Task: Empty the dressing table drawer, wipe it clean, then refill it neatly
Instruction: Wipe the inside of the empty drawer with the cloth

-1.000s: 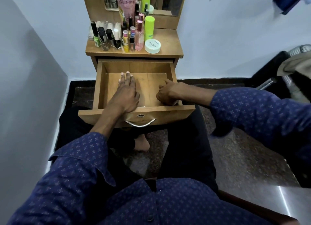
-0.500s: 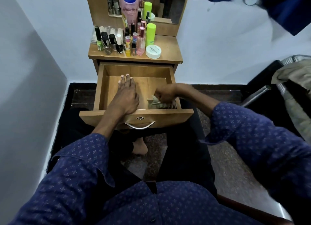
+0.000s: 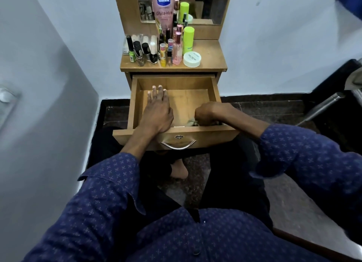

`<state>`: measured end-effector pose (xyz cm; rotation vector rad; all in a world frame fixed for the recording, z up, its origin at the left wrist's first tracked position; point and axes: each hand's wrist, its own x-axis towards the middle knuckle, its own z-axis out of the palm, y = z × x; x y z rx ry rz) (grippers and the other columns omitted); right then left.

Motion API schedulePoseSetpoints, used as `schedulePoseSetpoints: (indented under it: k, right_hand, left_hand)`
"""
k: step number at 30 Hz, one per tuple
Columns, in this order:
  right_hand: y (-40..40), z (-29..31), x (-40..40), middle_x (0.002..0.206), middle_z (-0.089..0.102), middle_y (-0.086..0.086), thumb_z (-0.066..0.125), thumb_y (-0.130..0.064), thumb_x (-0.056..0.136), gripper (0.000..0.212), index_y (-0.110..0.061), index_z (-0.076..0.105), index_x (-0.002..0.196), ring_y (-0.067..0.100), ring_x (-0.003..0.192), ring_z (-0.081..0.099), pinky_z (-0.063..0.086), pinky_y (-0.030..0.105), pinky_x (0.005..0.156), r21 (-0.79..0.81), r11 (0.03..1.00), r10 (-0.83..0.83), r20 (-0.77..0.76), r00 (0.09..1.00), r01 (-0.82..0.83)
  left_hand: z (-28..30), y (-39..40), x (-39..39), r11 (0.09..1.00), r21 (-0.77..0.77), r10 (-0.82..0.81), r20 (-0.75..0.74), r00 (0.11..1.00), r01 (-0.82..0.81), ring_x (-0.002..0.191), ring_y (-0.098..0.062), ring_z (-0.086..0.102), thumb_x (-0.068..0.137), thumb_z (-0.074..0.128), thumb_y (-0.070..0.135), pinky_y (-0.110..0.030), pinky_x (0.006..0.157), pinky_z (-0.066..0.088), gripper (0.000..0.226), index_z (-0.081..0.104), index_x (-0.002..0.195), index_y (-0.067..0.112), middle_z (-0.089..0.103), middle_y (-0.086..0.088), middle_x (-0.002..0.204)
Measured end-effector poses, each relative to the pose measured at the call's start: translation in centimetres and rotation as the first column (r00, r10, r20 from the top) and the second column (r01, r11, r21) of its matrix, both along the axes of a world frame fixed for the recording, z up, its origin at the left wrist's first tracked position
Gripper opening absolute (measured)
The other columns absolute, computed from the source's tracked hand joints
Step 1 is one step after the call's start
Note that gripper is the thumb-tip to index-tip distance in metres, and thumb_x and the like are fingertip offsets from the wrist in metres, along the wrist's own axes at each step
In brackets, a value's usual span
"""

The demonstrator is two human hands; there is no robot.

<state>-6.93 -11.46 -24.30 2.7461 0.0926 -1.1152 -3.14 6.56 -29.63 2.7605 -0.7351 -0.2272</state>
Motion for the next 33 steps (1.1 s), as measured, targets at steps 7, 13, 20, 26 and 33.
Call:
schedulePoseSetpoints:
  k: [7, 13, 20, 26, 33]
  right_hand:
    - [2.9, 0.4, 1.5, 0.094, 0.064, 0.004, 0.063, -0.018, 0.1, 0.024, 0.0, 0.068, 0.116, 0.02, 0.082, 0.063, 0.05, 0.032, 0.07, 0.073, 0.995, -0.072, 0.061, 0.996, 0.068]
    - [5.1, 0.5, 1.9, 0.105, 0.068, 0.006, 0.056, -0.016, 0.101, 0.013, -0.006, 0.064, 0.106, 0.021, 0.085, 0.059, 0.045, 0.032, 0.068, 0.147, 0.989, -0.027, 0.129, 0.991, 0.008]
    - [0.0, 1.0, 0.5, 0.089, 0.058, 0.006, 0.056, -0.017, 0.104, 0.028, -0.009, 0.054, 0.077, 0.017, 0.069, 0.054, 0.045, 0.026, 0.061, -0.05, 0.995, -0.085, -0.035, 0.996, 0.083]
    - [6.4, -3.8, 5.3, 0.096, 0.06, 0.006, 0.041, -0.002, 0.099, 0.022, -0.002, 0.062, 0.106, 0.02, 0.078, 0.056, 0.044, 0.025, 0.055, 0.403, 0.912, -0.021, -0.13, 0.991, 0.073]
    - [8.7, -5.3, 5.5, 0.113, 0.062, 0.016, 0.05, -0.002, 0.1, 0.027, 0.007, 0.051, 0.125, 0.023, 0.093, 0.051, 0.048, 0.037, 0.081, 0.638, 0.757, -0.047, -0.161, 0.986, 0.14]
  left_hand:
    - [-0.6, 3.8, 1.0, 0.995, 0.024, 0.094, 0.017, 0.995, -0.095, 0.162, -0.038, -0.008, 0.11, 0.032, 0.029, -0.05, 0.132, -0.004, 0.067, 0.009, 0.165, -0.003, 0.001, -0.023, 0.174]
    - [-0.7, 3.4, 1.2, 0.997, 0.027, 0.067, -0.003, 0.998, -0.066, 0.161, -0.039, -0.01, 0.109, 0.034, 0.025, -0.05, 0.132, -0.005, 0.068, 0.008, 0.165, -0.005, -0.001, -0.025, 0.174]
    - [-0.6, 5.4, 2.2, 0.989, -0.061, 0.135, -0.036, 0.99, -0.137, 0.161, -0.038, -0.009, 0.111, 0.036, 0.023, -0.049, 0.132, -0.002, 0.066, 0.009, 0.165, -0.003, -0.002, -0.023, 0.174]
    - [-0.3, 6.4, 1.9, 0.961, -0.185, 0.181, -0.132, 0.975, -0.204, 0.162, -0.034, -0.009, 0.112, 0.036, 0.018, -0.041, 0.13, 0.0, 0.064, 0.008, 0.166, -0.001, -0.005, -0.02, 0.175]
    - [-0.5, 6.2, 1.9, 0.946, -0.244, 0.178, -0.158, 0.971, -0.213, 0.162, -0.033, -0.007, 0.112, 0.033, 0.017, -0.04, 0.133, 0.002, 0.06, 0.012, 0.165, -0.002, -0.003, -0.021, 0.174]
